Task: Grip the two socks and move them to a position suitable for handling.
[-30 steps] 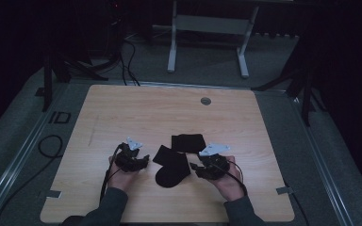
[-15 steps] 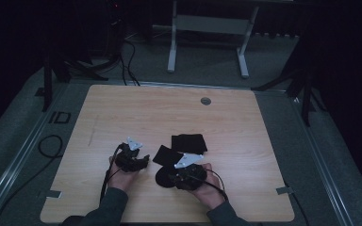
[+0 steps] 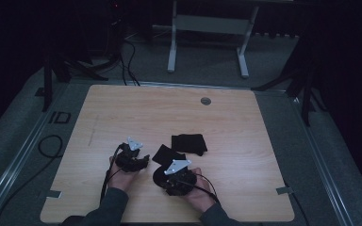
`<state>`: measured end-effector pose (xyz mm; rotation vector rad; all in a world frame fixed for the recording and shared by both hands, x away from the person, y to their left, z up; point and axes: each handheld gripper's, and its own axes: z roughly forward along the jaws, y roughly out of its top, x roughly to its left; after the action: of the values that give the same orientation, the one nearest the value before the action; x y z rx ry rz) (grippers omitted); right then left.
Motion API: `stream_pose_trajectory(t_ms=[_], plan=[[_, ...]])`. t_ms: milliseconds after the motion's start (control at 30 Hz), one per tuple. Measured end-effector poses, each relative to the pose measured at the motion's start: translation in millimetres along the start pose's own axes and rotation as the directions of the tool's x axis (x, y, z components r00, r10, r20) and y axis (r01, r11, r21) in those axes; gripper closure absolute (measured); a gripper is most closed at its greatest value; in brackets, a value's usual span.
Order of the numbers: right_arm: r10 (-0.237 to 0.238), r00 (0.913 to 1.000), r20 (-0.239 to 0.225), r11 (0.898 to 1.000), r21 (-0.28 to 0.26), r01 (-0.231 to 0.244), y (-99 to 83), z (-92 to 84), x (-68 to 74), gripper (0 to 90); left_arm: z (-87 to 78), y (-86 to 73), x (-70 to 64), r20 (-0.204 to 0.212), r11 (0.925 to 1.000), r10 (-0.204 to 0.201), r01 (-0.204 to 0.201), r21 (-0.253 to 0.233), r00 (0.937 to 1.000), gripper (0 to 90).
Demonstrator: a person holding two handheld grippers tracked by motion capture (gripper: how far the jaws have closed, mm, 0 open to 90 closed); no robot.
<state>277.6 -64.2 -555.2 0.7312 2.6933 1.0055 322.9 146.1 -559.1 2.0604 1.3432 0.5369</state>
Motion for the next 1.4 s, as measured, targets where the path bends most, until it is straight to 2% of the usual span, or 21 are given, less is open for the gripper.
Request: stream_pose_trajectory(t_ms=[167,300,333,400,500,533,700,800,933,1100,1400], plan=[[-0.006,1.0,0.007,1.0,0.001,0.006,-0.3,-0.2,0.2,56.5,-1.4,0.4,-2.4,-0.004,1.0,0.008,-0.008,0.003,1.0,55.7],[-0.012,0.9999,0.007,1.0,-0.003,0.012,-0.8,-0.3,-0.2,58.4,-4.3,1.7,-6.3,0.02,0.9995,0.022,-0.021,-0.025,0.9996,60.8],[-0.013,0.9999,0.006,1.0,-0.004,0.013,-1.0,-0.5,-0.3,59.2,-7.8,3.5,-9.2,0.065,0.9982,0.029,-0.026,-0.054,0.9975,60.8],[-0.012,0.9999,0.007,1.0,-0.007,0.012,-1.4,-0.6,-1.1,61.5,-9.6,4.8,-11.4,0.106,0.9969,0.036,-0.028,-0.073,0.9937,65.3],[-0.015,0.9999,0.005,1.0,-0.007,0.015,-1.6,-0.8,-1.2,64.2,-9.8,6.0,-14.4,0.128,0.9955,0.051,-0.04,-0.086,0.9904,69.9],[-0.016,0.9999,0.0,1.0,-0.007,0.016,-1.7,-1.0,-0.8,65.7,-7.8,7.3,-18.1,0.155,0.9947,0.068,-0.055,-0.087,0.9855,72.3],[-0.018,0.9998,-0.005,1.0,-0.01,0.018,-2.0,-1.0,-0.3,67.8,-3.8,7.2,-24.4,0.181,0.9925,0.098,-0.083,-0.09,0.9787,77.5],[-0.026,0.9996,-0.01,1.0,-0.012,0.026,-2.2,-1.0,0.4,70.5,-2.7,7.8,-27.2,0.202,0.9909,0.105,-0.085,-0.104,0.9738,79.4],[-0.029,0.9994,-0.016,1.0,-0.012,0.029,-2.4,-1.1,0.8,71.1,0.6,7.9,-29.6,0.219,0.9914,0.096,-0.074,-0.108,0.9709,79.8],[-0.037,0.999,-0.025,0.999,-0.013,0.037,-2.6,-1.2,1.4,71.3,5.8,7.0,-31.5,0.223,0.9932,0.085,-0.065,-0.097,0.9712,81.7],[-0.036,0.999,-0.029,0.999,-0.016,0.035,-3.2,-1.3,1.7,71.2,8.0,6.5,-33.5,0.194,0.9937,0.105,-0.095,-0.059,0.9754,89.9]])
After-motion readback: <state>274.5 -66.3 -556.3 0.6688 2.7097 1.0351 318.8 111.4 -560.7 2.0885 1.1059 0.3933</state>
